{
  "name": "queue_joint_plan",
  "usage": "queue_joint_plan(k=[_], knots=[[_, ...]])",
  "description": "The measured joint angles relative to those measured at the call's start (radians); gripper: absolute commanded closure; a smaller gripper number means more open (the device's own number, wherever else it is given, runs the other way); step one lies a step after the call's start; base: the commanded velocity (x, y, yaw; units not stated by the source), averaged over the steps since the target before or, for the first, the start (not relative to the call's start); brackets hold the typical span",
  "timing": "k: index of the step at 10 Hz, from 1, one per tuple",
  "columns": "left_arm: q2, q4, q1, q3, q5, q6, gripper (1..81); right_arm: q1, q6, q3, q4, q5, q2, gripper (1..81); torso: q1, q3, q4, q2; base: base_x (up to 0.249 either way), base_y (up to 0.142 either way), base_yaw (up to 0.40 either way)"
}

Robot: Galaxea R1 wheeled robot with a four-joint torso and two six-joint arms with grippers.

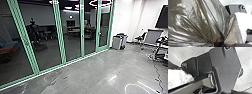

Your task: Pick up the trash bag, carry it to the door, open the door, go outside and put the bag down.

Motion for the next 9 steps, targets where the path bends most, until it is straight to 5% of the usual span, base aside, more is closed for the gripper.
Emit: queue_joint_plan(k=[9], knots=[[0.0,0.0,0.0,0.0,0.0,0.0,81.1,0.0,0.0,0.0,0.0,0.0,0.0,1.0,0.0,0.0,0.0,0.0,0.126,-0.013,0.0]])
